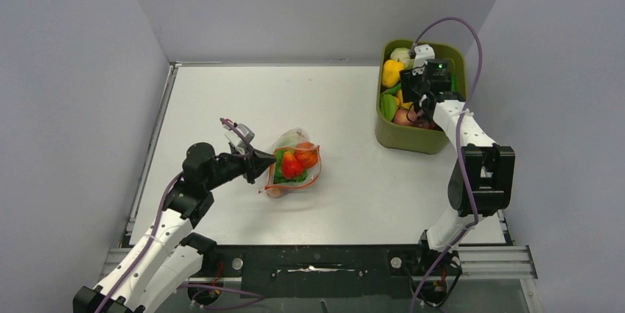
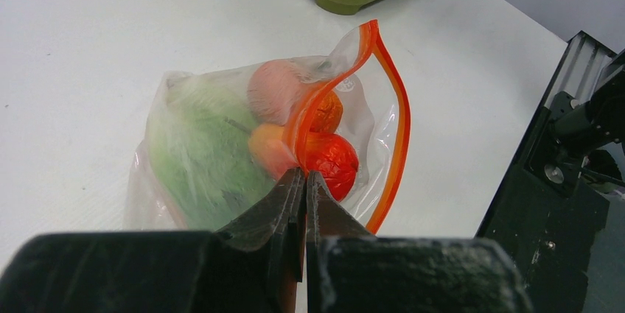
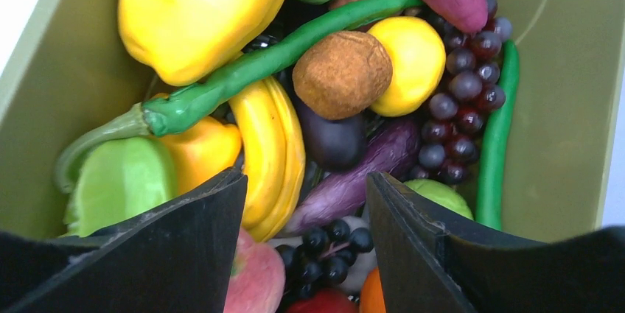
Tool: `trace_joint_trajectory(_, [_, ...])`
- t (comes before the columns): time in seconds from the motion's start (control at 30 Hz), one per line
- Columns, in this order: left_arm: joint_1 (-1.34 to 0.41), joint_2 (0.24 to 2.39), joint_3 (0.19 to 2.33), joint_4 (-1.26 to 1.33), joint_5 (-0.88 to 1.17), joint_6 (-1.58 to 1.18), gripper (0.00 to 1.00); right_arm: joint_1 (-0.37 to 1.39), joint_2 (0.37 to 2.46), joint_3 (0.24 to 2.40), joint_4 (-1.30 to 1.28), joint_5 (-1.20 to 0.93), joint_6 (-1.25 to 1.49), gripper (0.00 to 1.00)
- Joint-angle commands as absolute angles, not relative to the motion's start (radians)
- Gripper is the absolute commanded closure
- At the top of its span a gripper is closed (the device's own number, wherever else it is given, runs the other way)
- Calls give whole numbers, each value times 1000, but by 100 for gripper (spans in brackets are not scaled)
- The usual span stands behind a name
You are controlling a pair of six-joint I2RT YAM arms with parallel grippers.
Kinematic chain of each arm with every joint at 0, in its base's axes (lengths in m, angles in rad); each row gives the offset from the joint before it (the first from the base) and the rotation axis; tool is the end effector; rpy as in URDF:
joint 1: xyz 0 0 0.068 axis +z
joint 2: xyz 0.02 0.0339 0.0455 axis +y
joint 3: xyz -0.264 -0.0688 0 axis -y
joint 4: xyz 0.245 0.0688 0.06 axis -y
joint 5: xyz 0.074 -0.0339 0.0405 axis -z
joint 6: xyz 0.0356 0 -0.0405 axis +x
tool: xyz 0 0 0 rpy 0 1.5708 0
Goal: Place the food in the zip-top bag and seal the zipper
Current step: Pick up the fake fruit from the bin.
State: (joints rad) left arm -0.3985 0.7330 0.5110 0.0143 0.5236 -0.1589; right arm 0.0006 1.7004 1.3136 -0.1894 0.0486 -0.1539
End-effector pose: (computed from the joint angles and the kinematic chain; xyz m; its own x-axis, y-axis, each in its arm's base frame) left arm 0.1577 -0.0857 0.2731 -0.3122 -0.0172 -0.9499 0.7470 0.6133 -0.2566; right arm 0.3955 -0.0015 0.2787 -0.5446 -0.1534 -0.8246 -0.0439 0.9870 -0.1547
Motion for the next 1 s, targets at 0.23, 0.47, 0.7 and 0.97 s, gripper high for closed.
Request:
trace_joint_trajectory(0.23, [-400,715,534,64,522,-140,100,-2,1766,1347,-14,48,-505,32])
trace_joint_trajectory(0.47, [-399,712,535,62,519,-138,100,-1,1866,1433,-63,58,-577,30])
trace_joint_trajectory(0.7, [-399,709,533,61,520,-137,100,18,1952,1456,8,163,-667,29])
trace_joint_trajectory(0.97, [-399,707,532,60,520,-136,100,22,1938,1429,28,166,-684,49])
